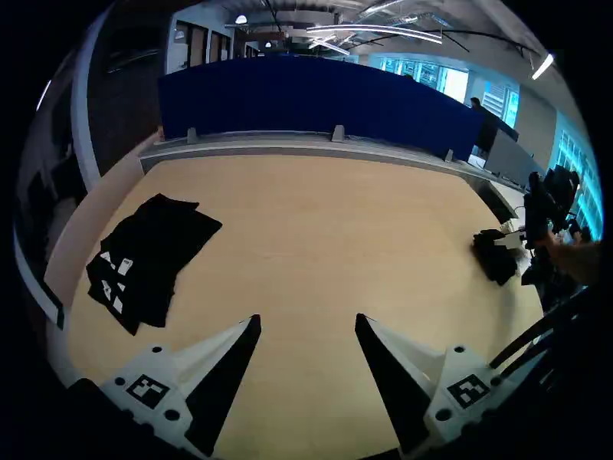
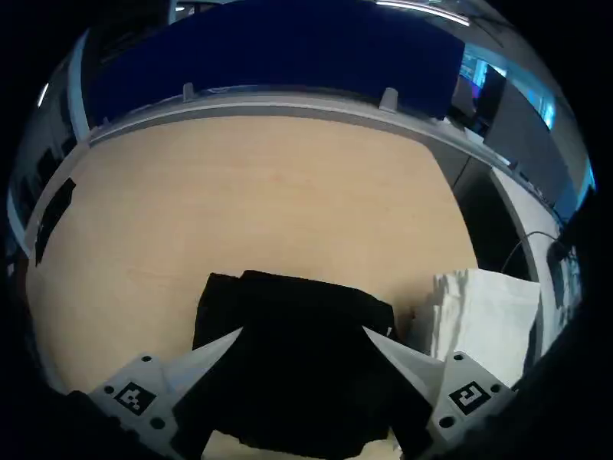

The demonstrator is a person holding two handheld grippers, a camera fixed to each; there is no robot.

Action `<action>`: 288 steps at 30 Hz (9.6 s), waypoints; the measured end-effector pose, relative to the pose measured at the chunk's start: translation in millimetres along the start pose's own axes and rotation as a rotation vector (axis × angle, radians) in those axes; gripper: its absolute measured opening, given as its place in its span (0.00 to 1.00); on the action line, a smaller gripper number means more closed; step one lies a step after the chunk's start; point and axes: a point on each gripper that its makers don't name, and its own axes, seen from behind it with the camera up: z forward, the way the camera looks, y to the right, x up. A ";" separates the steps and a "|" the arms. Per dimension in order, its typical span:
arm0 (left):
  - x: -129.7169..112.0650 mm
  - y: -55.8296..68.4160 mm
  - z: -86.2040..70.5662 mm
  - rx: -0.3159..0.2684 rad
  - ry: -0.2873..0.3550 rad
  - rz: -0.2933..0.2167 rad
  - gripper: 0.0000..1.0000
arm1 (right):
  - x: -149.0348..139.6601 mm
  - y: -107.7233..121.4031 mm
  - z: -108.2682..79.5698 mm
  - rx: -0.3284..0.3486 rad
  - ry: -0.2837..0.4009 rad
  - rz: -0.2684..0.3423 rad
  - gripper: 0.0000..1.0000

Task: Fold towel

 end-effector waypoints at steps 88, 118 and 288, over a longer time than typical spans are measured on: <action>123.8 -46.7 -37.6 -0.002 0.482 -0.065 0.91 | 131.7 -156.6 -212.9 -0.157 0.842 0.064 1.00; 182.1 -72.3 -36.7 0.061 0.717 0.015 0.91 | 169.8 -268.2 -227.7 -0.078 0.835 0.088 1.00; 59.9 -129.7 103.8 0.129 0.742 0.049 0.93 | 66.1 -225.3 -64.9 -0.108 0.944 0.103 1.00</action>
